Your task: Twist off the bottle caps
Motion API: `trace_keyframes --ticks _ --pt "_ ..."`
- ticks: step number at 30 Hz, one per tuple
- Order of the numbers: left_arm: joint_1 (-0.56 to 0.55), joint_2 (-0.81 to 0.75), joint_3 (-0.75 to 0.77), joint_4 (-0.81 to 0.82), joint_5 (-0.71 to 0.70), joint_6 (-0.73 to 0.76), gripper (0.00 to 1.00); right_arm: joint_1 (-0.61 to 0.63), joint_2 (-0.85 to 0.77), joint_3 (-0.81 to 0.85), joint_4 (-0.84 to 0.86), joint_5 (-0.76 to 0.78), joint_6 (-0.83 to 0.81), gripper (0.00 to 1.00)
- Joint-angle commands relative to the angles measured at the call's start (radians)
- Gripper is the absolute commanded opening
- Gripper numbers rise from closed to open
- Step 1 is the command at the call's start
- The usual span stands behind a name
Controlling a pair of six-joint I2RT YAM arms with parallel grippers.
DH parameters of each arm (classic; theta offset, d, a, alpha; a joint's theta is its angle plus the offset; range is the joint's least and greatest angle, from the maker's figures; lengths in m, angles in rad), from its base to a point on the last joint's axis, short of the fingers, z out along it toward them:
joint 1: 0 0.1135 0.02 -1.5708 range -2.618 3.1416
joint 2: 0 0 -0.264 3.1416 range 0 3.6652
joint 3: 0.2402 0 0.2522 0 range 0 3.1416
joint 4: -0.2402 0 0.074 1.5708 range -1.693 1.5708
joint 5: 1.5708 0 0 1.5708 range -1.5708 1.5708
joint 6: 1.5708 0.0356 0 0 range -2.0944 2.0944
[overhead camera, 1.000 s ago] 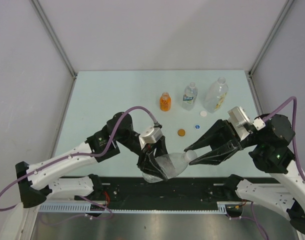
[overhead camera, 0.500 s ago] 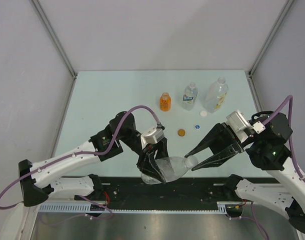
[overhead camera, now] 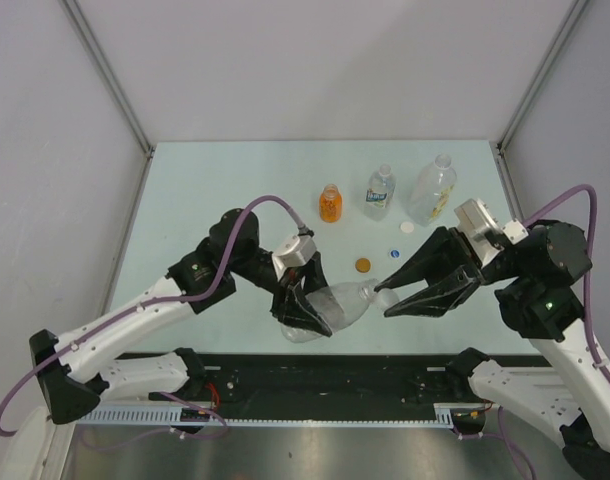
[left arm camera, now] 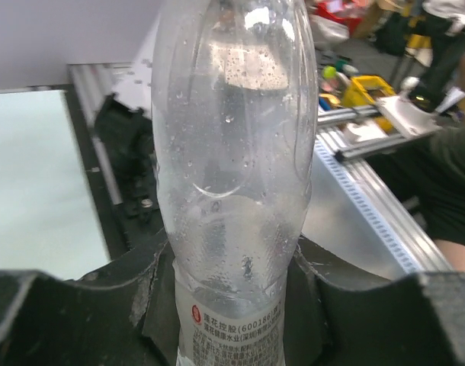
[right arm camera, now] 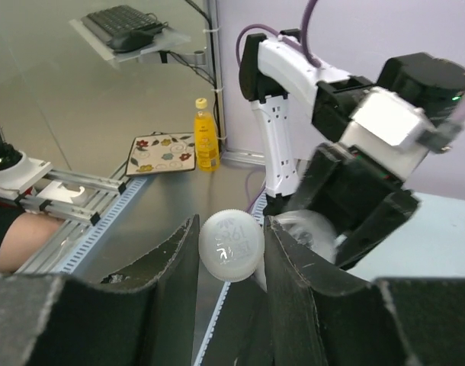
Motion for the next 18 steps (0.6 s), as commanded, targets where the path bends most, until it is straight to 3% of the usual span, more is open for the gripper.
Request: trace_keyframes --ticks 1,5,8,9,11,14,18 --pt "0.054 -0.041 0.0 -0.025 -0.084 0.067 0.0 -0.013 -0.039 0.029 -0.03 -0.033 0.021 0.0" --pt "0.075 -0.065 -0.026 -0.075 -0.15 0.109 0.0 -0.039 -0.043 0.05 -0.167 0.112 -0.071 0.0" --pt "0.103 -0.091 -0.054 -0.096 -0.261 0.114 0.0 -0.05 -0.049 0.073 -0.296 0.367 -0.156 0.0" --pt "0.109 -0.112 -0.065 -0.098 -0.304 0.111 0.0 -0.05 -0.046 0.078 -0.325 0.528 -0.169 0.0" --pt "0.124 -0.142 -0.092 -0.104 -0.486 0.097 0.0 -0.05 -0.031 0.078 -0.42 0.676 -0.209 0.0" --pt "0.129 -0.191 -0.108 -0.124 -0.784 0.091 0.0 -0.05 0.018 0.059 -0.516 1.067 -0.211 0.0" --pt "0.129 -0.215 -0.099 -0.167 -1.015 0.063 0.0 -0.05 0.047 -0.074 -0.484 1.264 -0.125 0.0"
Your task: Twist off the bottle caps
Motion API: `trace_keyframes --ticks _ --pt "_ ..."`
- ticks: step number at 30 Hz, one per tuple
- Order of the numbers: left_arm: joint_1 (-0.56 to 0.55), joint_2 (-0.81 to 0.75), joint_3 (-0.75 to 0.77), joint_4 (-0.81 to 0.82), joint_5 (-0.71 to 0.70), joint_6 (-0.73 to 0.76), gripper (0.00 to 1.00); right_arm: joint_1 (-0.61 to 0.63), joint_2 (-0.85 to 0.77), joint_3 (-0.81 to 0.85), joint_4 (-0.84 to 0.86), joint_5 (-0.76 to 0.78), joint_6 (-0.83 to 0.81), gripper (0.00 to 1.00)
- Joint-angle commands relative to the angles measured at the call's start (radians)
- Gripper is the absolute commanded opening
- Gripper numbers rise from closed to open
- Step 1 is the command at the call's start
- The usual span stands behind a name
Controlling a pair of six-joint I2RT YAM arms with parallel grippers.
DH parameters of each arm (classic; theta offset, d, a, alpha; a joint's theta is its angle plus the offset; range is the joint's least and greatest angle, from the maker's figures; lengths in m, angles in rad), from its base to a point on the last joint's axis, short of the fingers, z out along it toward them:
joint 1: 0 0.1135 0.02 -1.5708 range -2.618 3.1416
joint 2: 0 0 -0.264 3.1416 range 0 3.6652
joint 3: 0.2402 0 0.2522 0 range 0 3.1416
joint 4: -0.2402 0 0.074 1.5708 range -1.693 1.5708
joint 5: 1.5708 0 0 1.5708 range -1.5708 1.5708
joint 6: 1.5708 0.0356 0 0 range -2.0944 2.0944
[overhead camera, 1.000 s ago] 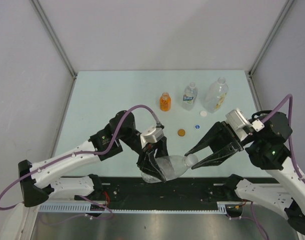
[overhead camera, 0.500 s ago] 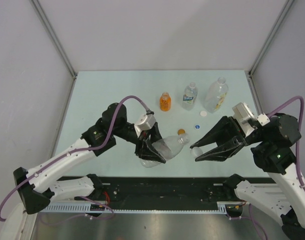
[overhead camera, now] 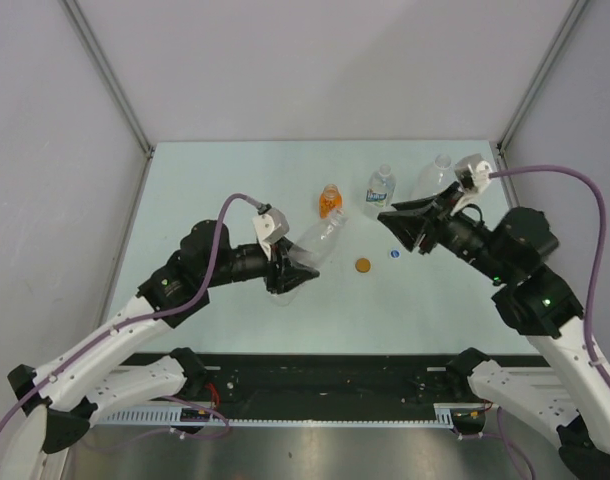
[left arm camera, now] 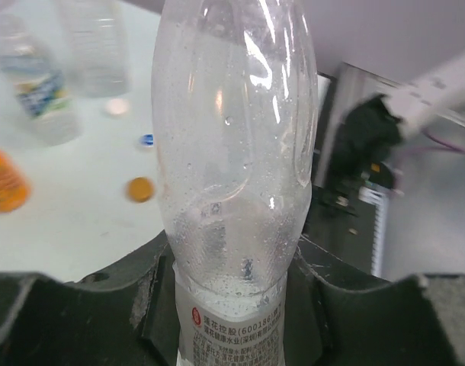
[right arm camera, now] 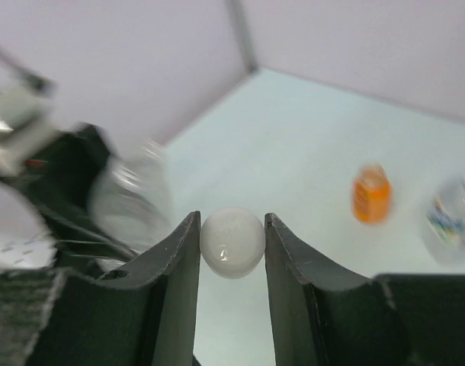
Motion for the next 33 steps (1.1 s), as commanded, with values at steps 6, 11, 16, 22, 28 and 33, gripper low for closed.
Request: trace_keyframes --ticks 6,11,16,22,28,33 --pt "0.008 -0.127 -0.008 -0.03 -0.573 -0.029 0.0 0.104 0.089 -0.298 0.036 0.649 0.101 0.0" --pt "0.008 -0.188 -0.021 -0.059 -0.75 -0.038 0.0 0.24 0.182 -0.413 0.147 0.815 0.139 0.0" --pt "0.008 -0.244 -0.055 -0.053 -0.836 -0.062 0.0 0.286 0.334 -0.475 0.311 0.89 0.187 0.0" --pt "0.008 -0.293 -0.083 -0.061 -0.83 -0.069 0.0 0.305 0.533 -0.495 0.488 0.919 0.225 0.0" --pt "0.008 -0.322 -0.106 -0.078 -0.827 -0.07 0.01 0.326 0.736 -0.493 0.626 0.89 0.245 0.0" --pt "0.008 -0.34 -0.123 -0.081 -0.816 -0.07 0.01 0.325 0.848 -0.472 0.657 0.859 0.269 0.0"
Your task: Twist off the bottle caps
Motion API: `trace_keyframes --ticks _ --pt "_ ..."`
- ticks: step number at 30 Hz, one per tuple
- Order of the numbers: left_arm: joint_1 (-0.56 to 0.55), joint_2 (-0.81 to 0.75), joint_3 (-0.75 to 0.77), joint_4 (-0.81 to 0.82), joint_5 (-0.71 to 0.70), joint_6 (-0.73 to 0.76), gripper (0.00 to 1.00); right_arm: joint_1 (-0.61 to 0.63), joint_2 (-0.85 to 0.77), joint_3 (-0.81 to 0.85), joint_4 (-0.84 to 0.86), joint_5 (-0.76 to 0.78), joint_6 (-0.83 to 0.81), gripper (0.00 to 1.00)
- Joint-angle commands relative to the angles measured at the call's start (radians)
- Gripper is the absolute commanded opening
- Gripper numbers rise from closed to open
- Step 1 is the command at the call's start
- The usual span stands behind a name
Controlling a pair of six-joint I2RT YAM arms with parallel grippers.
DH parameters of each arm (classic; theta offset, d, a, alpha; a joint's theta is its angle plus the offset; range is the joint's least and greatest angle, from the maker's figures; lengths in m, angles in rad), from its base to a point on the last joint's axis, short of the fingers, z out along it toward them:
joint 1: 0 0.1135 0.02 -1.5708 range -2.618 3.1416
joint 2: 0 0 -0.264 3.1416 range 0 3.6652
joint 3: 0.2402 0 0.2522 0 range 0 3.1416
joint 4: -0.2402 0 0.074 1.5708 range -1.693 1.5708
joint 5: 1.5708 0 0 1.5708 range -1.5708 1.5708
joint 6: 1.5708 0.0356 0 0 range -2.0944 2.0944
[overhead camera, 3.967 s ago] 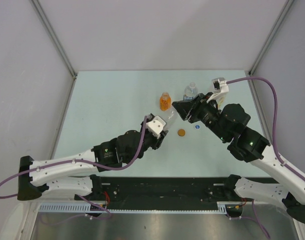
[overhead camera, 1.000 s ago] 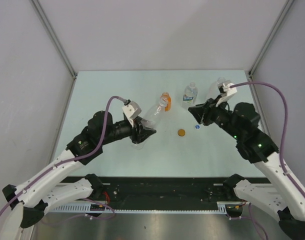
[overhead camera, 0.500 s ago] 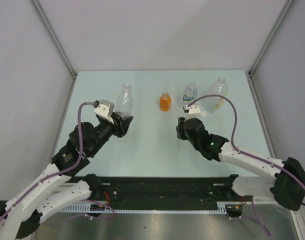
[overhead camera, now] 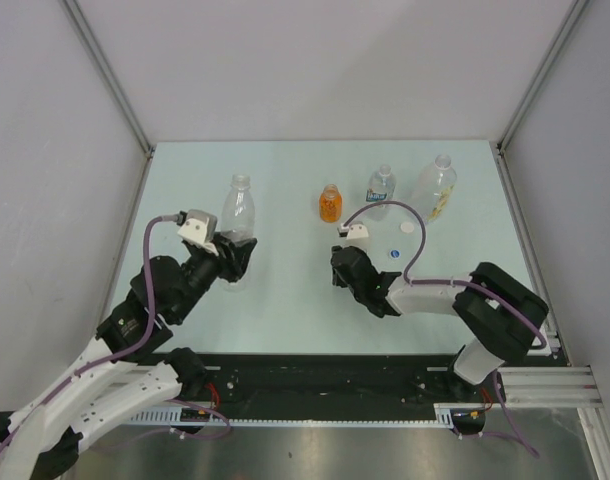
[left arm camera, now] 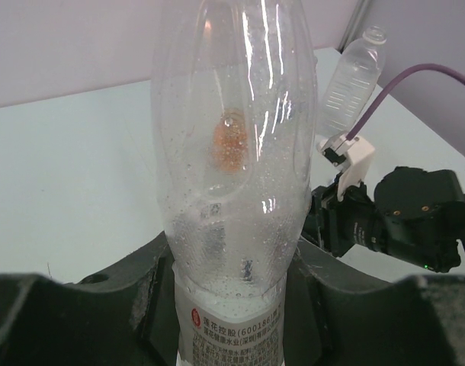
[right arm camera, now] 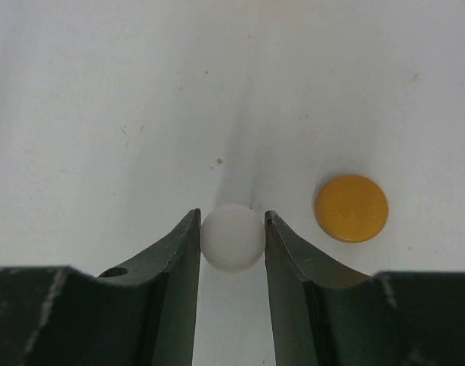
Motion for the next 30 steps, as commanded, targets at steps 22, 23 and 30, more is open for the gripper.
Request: trace_keyframes --ticks 22,23,30 --pt "0.005 -0.014 -0.032 0.018 0.011 0.0 0.05 0.017 0.208 0.117 0.0 -0.037 0.059 0.49" --pt "0.005 -0.012 -0.03 0.018 0.01 0.0 0.05 0.016 0.206 0.119 -0.014 -0.036 0.059 0.5" --pt "0.005 -0.009 -0.032 0.02 0.011 0.001 0.05 0.019 0.17 0.123 -0.046 -0.03 0.081 0.63"
